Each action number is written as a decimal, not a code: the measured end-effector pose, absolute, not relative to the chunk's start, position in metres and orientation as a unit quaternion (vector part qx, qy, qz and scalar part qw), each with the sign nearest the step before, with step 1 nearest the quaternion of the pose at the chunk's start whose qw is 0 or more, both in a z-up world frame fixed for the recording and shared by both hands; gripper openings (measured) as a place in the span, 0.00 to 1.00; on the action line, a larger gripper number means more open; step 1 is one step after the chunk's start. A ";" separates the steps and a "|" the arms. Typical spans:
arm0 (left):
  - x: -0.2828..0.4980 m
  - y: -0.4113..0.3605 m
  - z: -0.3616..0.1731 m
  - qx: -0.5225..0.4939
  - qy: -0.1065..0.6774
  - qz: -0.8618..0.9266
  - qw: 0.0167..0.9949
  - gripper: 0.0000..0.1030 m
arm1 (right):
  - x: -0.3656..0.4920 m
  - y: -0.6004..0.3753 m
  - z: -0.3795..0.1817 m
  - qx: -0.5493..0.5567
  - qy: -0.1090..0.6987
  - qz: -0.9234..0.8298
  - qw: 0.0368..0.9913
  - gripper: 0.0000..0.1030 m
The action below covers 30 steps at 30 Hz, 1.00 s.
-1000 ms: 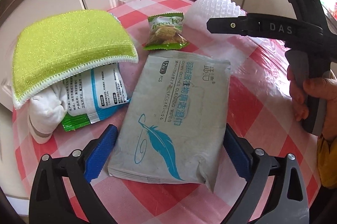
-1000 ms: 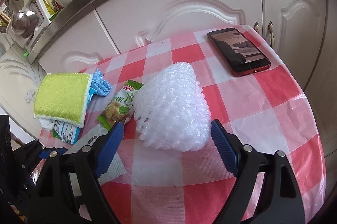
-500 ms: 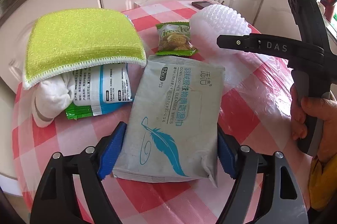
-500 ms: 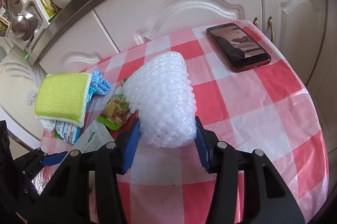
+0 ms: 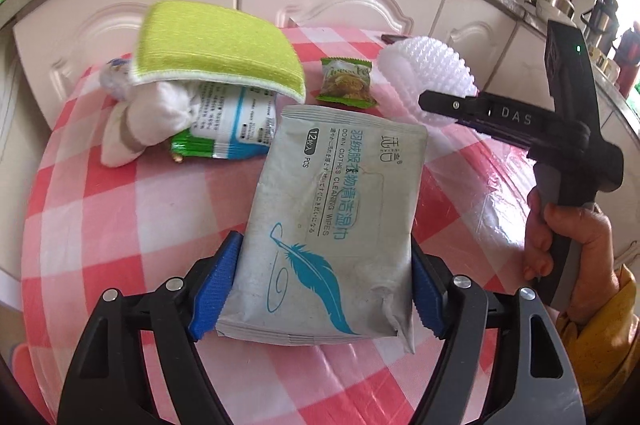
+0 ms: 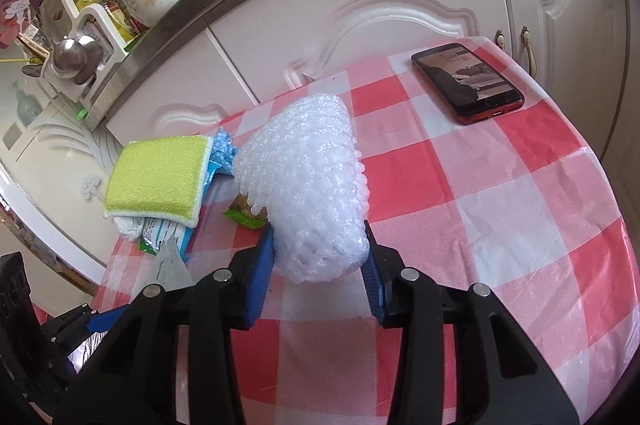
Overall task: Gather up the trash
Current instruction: 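Grasp the wipes pack with the left gripper while the right gripper grasps the foam net, then carry the wipes pack and foam net to the orange bucket and release both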
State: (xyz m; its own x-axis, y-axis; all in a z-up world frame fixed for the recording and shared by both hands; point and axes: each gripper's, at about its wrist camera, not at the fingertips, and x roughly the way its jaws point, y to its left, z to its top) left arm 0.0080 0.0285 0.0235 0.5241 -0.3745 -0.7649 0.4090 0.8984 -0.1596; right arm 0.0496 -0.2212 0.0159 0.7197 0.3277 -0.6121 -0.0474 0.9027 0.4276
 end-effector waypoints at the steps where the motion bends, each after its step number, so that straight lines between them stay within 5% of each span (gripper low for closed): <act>1: 0.004 0.031 0.025 0.018 0.429 -0.220 0.876 0.75 | 0.048 -0.219 0.017 0.195 0.358 0.107 0.907 0.41; 30: -0.086 0.169 0.048 -0.089 0.369 -0.071 0.923 0.75 | -0.004 -0.080 0.026 0.160 0.388 0.279 0.864 0.41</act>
State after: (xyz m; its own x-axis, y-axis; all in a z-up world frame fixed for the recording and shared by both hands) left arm -0.0858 0.1689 0.0480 0.7182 -0.1960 -0.6677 0.0643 0.9741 -0.2168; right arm -0.0045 -0.0803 0.0260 0.5427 0.6062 -0.5814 -0.3571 0.7930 0.4936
